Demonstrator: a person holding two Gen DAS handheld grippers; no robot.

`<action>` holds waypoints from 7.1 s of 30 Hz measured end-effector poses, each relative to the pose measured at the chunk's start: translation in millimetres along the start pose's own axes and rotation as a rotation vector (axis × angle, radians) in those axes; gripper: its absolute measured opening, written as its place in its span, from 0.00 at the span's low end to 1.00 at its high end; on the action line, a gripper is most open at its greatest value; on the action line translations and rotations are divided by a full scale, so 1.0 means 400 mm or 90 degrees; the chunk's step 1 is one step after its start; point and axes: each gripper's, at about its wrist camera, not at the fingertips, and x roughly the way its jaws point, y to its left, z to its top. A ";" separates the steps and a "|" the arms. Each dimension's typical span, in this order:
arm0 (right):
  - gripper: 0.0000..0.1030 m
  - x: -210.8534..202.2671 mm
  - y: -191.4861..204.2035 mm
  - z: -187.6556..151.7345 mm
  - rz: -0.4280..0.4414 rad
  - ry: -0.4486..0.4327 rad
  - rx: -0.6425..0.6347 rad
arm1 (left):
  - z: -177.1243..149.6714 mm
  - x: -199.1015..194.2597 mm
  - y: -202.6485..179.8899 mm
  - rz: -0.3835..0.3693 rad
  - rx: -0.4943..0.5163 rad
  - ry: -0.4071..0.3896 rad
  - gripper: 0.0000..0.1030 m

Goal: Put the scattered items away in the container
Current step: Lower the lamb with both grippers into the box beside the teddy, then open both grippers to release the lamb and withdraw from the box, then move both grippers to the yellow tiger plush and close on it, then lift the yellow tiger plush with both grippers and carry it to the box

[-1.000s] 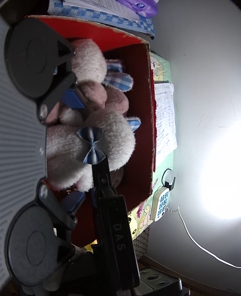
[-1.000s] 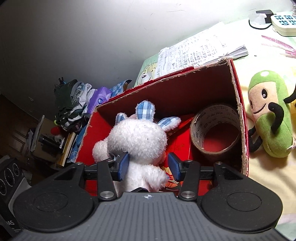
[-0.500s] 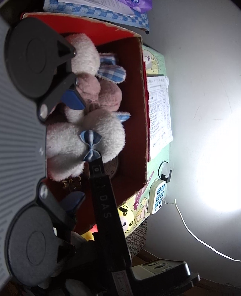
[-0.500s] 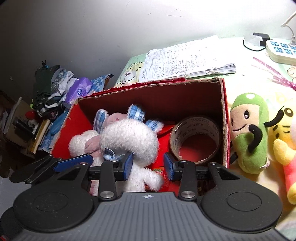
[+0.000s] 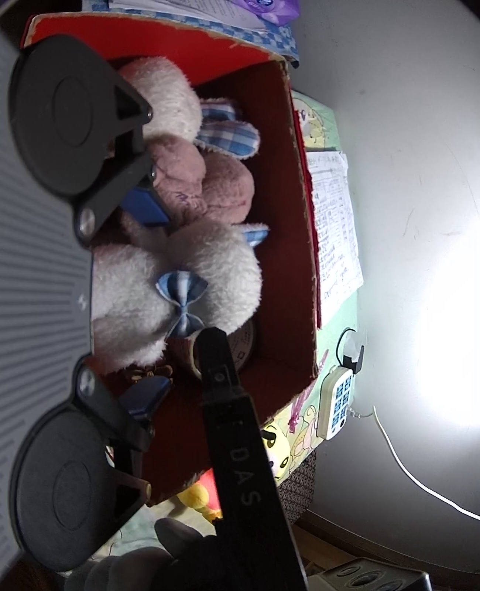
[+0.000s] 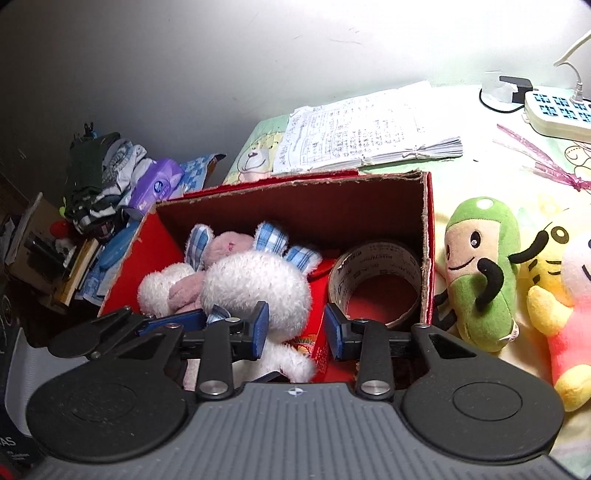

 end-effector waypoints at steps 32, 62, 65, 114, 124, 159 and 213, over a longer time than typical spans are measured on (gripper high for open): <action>0.24 0.035 0.003 0.012 -0.046 -0.016 0.004 | 0.023 0.041 -0.014 0.112 0.013 0.047 0.93; 0.36 -0.037 -0.018 -0.024 -0.021 -0.074 0.052 | 0.028 0.003 -0.039 0.144 -0.006 0.064 0.94; 0.36 -0.047 -0.024 -0.031 -0.012 -0.076 0.060 | 0.028 -0.001 -0.046 0.151 -0.004 0.063 0.94; 0.41 -0.364 -0.539 -0.128 0.019 -0.173 0.210 | 0.119 0.077 -0.546 0.061 0.026 -0.008 0.88; 0.48 -0.293 -0.710 -0.148 0.033 -0.140 0.318 | 0.133 0.261 -0.577 -0.028 -0.037 0.057 0.87; 0.48 -0.146 -0.768 -0.126 0.185 -0.075 0.338 | 0.133 0.443 -0.506 -0.104 -0.143 0.166 0.91; 0.44 -0.234 -0.043 -0.066 -0.082 -0.251 0.132 | 0.136 -0.012 -0.081 -0.255 -0.092 -0.025 0.91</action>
